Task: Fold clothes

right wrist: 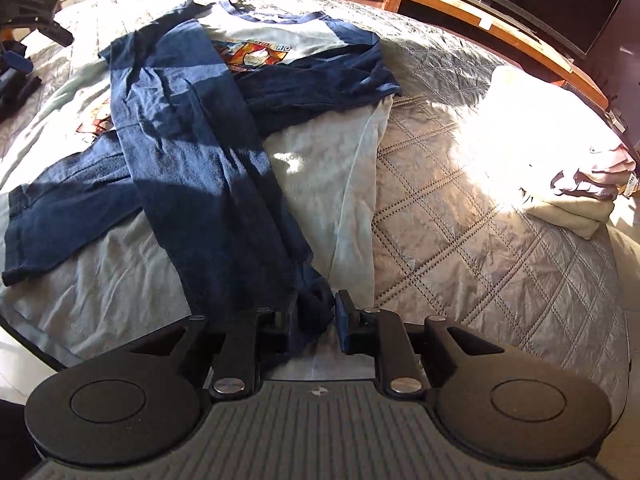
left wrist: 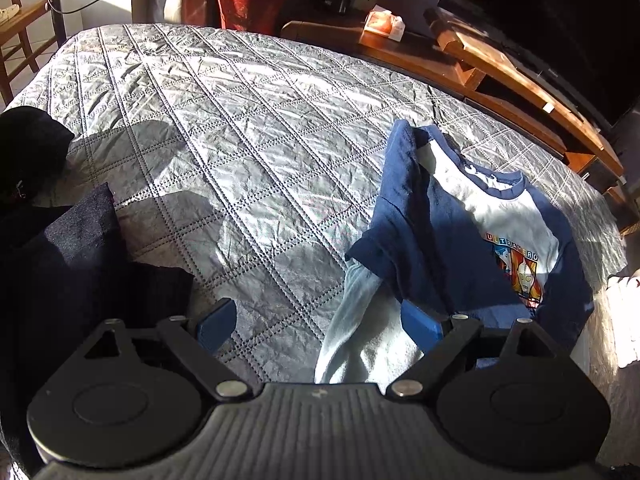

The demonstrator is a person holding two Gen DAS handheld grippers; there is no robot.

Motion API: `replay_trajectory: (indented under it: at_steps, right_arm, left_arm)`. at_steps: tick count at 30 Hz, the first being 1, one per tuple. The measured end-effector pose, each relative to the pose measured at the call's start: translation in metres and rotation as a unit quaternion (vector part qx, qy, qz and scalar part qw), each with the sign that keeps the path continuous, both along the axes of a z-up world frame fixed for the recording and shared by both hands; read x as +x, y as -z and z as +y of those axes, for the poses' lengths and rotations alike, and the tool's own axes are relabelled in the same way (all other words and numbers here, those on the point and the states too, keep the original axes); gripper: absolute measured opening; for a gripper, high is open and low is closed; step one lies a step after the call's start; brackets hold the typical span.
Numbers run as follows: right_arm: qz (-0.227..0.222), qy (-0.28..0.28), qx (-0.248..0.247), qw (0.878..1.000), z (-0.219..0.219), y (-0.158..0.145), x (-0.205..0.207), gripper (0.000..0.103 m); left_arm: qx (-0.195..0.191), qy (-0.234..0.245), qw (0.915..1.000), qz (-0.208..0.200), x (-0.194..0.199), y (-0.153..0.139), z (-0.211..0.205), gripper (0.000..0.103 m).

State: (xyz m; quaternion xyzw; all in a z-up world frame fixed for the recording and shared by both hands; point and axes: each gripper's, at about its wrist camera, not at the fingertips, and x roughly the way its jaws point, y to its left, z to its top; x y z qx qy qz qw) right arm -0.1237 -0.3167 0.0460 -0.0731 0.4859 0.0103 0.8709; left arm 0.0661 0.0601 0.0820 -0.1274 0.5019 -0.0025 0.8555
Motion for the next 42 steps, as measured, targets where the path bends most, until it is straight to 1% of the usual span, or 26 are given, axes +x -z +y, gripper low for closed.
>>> replay_trajectory:
  at_steps: [2, 3, 4, 6, 8, 10, 12, 13, 14, 15, 16, 17, 18, 20, 22, 23, 25, 27, 28, 30, 32, 35, 37, 38, 40, 42]
  right_arm:
    - [-0.030, 0.019, 0.008, 0.999, -0.001, -0.011, -0.001, 0.043]
    - [-0.043, 0.020, 0.025, 0.999, 0.001, -0.018, 0.001, 0.047]
    - [-0.056, 0.017, 0.045, 0.997, 0.004, -0.025, 0.004, 0.049]
    - [-0.076, 0.013, 0.094, 0.993, 0.012, -0.038, 0.012, 0.060]
    - [-0.092, 0.012, 0.138, 0.986, 0.027, -0.045, 0.031, 0.062]
    - [-0.108, 0.011, 0.181, 0.978, 0.042, -0.052, 0.050, 0.062]
    - [-0.112, 0.030, 0.235, 0.965, 0.052, -0.045, 0.074, 0.061]
    - [-0.109, 0.044, 0.264, 0.957, 0.056, -0.036, 0.087, 0.060]
    - [-0.105, 0.059, 0.293, 0.949, 0.060, -0.026, 0.101, 0.056]
    - [-0.102, 0.069, 0.313, 0.942, 0.064, -0.018, 0.113, 0.048]
    - [-0.104, 0.074, 0.321, 0.939, 0.069, -0.010, 0.122, 0.042]
    - [-0.106, 0.078, 0.326, 0.936, 0.075, -0.003, 0.131, 0.028]
    - [-0.105, 0.079, 0.324, 0.937, 0.080, 0.003, 0.139, 0.018]
    - [-0.101, 0.076, 0.318, 0.940, 0.089, 0.014, 0.151, 0.016]
    - [-0.101, 0.069, 0.299, 0.946, 0.096, 0.023, 0.160, 0.016]
    - [-0.102, 0.066, 0.287, 0.950, 0.099, 0.027, 0.163, 0.016]
    - [-0.083, 0.065, 0.274, 0.956, 0.101, 0.041, 0.167, 0.016]
    - [-0.092, 0.059, 0.283, 0.953, 0.095, 0.047, 0.161, 0.003]
    - [-0.090, 0.058, 0.284, 0.953, 0.092, 0.048, 0.162, 0.000]
    - [-0.083, 0.059, 0.314, 0.944, 0.081, 0.052, 0.165, 0.000]
    - [-0.080, 0.059, 0.324, 0.941, 0.078, 0.054, 0.167, 0.000]
    - [-0.089, 0.046, 0.290, 0.952, 0.088, 0.050, 0.168, 0.000]
    - [-0.087, 0.039, 0.284, 0.954, 0.089, 0.049, 0.170, 0.000]
    - [-0.086, 0.037, 0.282, 0.955, 0.089, 0.048, 0.171, 0.000]
    - [-0.081, 0.041, 0.301, 0.949, 0.082, 0.050, 0.172, 0.000]
    - [-0.077, 0.046, 0.316, 0.944, 0.077, 0.052, 0.173, 0.000]
  left_arm:
    - [0.003, -0.005, 1.0000, -0.001, 0.001, 0.000, 0.004, 0.087]
    - [0.005, -0.008, 0.9999, -0.003, 0.001, -0.001, 0.007, 0.087]
    - [0.007, -0.012, 0.9999, -0.005, 0.002, -0.002, 0.009, 0.087]
    - [0.008, -0.026, 0.9996, -0.010, 0.004, -0.003, 0.018, 0.088]
    - [0.004, -0.041, 0.9991, -0.014, 0.006, -0.004, 0.027, 0.090]
    - [-0.011, -0.044, 0.9989, -0.013, 0.010, -0.002, 0.034, 0.091]
    - [0.000, -0.041, 0.9989, -0.022, 0.015, 0.000, 0.036, 0.091]
    - [0.017, -0.039, 0.9987, -0.027, 0.018, 0.001, 0.035, 0.091]
    - [0.045, -0.034, 0.9979, -0.031, 0.024, 0.003, 0.034, 0.091]
    - [0.071, -0.028, 0.9965, -0.033, 0.029, 0.006, 0.033, 0.091]
    - [0.094, -0.022, 0.9947, -0.036, 0.034, 0.009, 0.033, 0.091]
    - [0.113, -0.016, 0.9928, -0.036, 0.039, 0.013, 0.032, 0.091]
    - [0.128, -0.011, 0.9912, -0.034, 0.043, 0.018, 0.033, 0.090]
    - [0.147, 0.001, 0.9887, -0.029, 0.051, 0.028, 0.034, 0.088]
    - [0.141, 0.016, 0.9894, -0.029, 0.056, 0.035, 0.033, 0.084]
    - [0.134, 0.025, 0.9902, -0.031, 0.058, 0.038, 0.031, 0.084]
    - [0.129, 0.051, 0.9896, -0.040, 0.058, 0.041, 0.024, 0.084]
    - [0.137, 0.078, 0.9864, -0.048, 0.055, 0.041, 0.015, 0.084]
    - [0.140, 0.092, 0.9845, -0.052, 0.054, 0.041, 0.011, 0.084]
    - [0.148, 0.119, 0.9799, -0.061, 0.051, 0.041, 0.002, 0.084]
    - [0.155, 0.146, 0.9745, -0.069, 0.049, 0.042, -0.006, 0.083]
    - [0.166, 0.187, 0.9648, -0.081, 0.044, 0.042, -0.019, 0.082]
    - [0.174, 0.213, 0.9573, -0.090, 0.042, 0.042, -0.028, 0.082]
    - [0.184, 0.225, 0.9523, -0.092, 0.040, 0.044, -0.032, 0.082]
    - [0.222, 0.243, 0.9391, -0.098, 0.036, 0.050, -0.044, 0.084]
    - [0.247, 0.256, 0.9283, -0.110, 0.034, 0.051, -0.052, 0.085]
